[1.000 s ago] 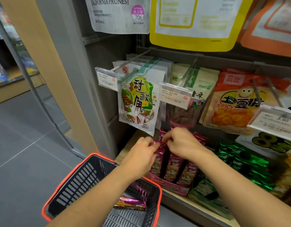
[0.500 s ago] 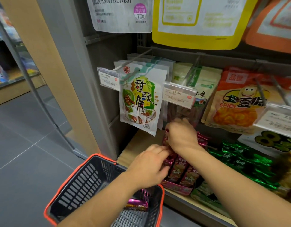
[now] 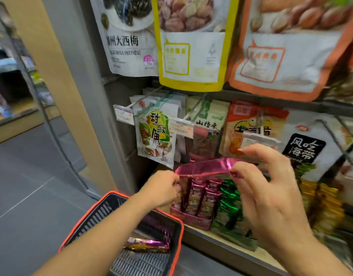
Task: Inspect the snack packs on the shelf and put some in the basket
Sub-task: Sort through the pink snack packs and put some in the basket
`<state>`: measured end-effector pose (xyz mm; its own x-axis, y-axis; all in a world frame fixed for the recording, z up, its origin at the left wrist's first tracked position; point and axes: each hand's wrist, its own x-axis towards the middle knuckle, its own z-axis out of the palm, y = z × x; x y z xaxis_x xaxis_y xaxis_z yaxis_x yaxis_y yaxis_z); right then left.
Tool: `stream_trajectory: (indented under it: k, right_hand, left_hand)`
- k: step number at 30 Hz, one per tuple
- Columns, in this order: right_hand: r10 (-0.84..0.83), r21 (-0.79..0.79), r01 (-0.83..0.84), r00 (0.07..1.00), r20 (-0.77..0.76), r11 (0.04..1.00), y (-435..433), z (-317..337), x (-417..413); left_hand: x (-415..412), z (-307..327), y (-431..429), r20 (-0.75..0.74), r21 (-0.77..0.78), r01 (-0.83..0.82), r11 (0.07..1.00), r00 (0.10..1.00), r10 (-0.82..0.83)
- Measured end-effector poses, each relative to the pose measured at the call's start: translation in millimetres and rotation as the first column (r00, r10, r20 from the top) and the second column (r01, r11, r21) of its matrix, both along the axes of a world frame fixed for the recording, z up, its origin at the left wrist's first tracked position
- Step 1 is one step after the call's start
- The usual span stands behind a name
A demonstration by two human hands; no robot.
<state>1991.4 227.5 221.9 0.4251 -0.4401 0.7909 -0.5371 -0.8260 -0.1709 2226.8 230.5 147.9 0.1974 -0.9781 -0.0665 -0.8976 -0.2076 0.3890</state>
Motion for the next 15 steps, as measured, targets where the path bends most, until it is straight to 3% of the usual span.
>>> stream_trajectory:
  k: [3,5,7,8,10,12,15]
  right_hand:
    - [0.067,0.182,-0.073,0.997,0.036,0.981,14.0,5.8,-15.4]
    - [0.07,0.254,-0.083,0.996,0.058,0.964,17.9,3.1,-20.8]
    - [0.063,0.325,-0.086,0.995,0.08,0.942,20.2,-1.6,-22.2]
    - [0.067,0.352,-0.091,0.994,0.081,0.931,21.4,-3.5,-21.5]
    - [0.107,0.383,-0.132,0.99,0.088,0.914,24.2,-8.0,-19.5]
    - [0.172,0.4,-0.203,0.979,0.114,0.894,27.5,-10.9,-17.3]
    - [0.233,0.471,-0.344,0.931,0.28,0.812,28.5,-13.4,-15.2]
  left_hand:
    - [-13.1,36.8,29.0,0.267,0.065,-0.045,0.997,0.963,0.026]
    - [-25.4,51.6,49.5,0.38,0.031,-0.055,0.998,0.924,0.039]
    - [-39.2,57.8,68.2,0.232,-0.043,-0.009,0.999,0.973,0.019]
    - [-47.8,59.7,76.7,0.055,-0.072,0.019,0.997,0.998,-0.015]
    - [-70.3,58.8,90.4,-0.3,-0.108,0.09,0.99,0.946,-0.119]
    - [-89.2,49.7,97.7,-0.417,-0.207,0.108,0.972,0.889,-0.188]
    - [-97.4,40.4,100.7,-0.519,-0.34,-0.053,0.939,0.843,-0.14]
